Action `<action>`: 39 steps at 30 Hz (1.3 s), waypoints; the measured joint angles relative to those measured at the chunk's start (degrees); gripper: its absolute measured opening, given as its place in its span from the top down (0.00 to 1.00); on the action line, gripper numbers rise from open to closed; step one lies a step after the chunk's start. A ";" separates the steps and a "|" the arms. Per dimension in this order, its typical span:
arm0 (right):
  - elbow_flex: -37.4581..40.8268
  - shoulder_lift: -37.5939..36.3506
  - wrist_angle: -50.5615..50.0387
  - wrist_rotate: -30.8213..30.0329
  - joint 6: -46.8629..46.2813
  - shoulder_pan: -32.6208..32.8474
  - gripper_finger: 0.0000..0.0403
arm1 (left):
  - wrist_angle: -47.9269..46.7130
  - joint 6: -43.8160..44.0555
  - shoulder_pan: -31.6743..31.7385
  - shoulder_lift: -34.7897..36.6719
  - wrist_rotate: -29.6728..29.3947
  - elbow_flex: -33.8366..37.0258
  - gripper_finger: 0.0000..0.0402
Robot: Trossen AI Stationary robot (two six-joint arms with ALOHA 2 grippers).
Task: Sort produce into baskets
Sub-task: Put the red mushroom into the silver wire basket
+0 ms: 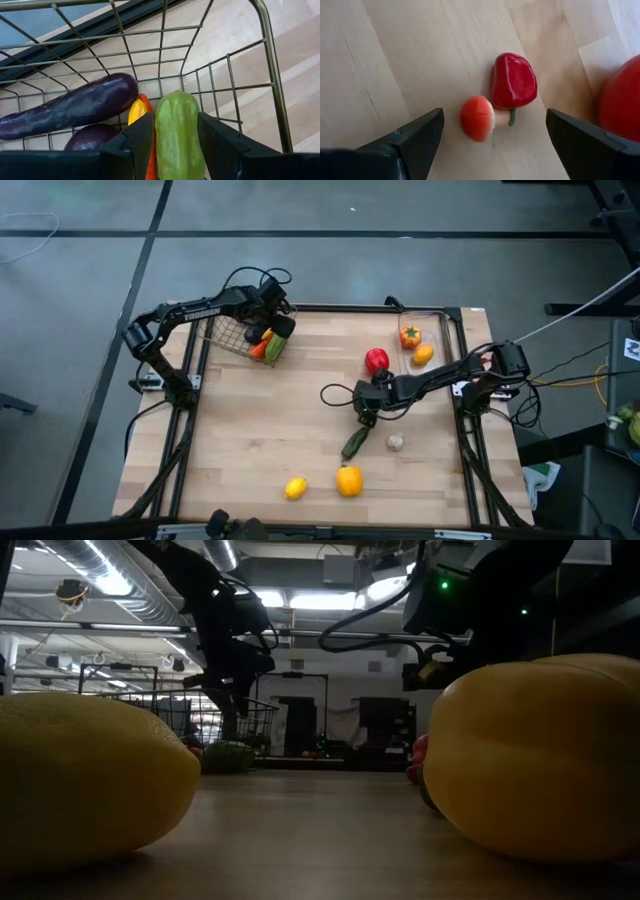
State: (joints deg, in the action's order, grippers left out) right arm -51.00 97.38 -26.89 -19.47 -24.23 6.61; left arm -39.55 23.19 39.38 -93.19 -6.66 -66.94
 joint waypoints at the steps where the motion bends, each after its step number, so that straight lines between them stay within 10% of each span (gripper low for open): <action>1: 0.00 0.00 0.10 0.20 0.00 0.00 0.16 | 0.00 0.28 0.00 0.00 -0.02 0.00 0.63; 22: 0.04 0.00 0.39 4.21 0.04 0.11 0.70 | 0.08 0.75 0.00 0.00 0.00 0.00 0.63; 39: 0.04 0.00 0.70 6.31 0.75 0.11 0.87 | 0.22 0.89 0.00 0.00 0.00 0.00 0.63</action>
State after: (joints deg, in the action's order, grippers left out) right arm -50.96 97.38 -26.20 -13.16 -23.47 6.72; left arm -39.33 24.08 39.38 -93.19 -6.66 -66.94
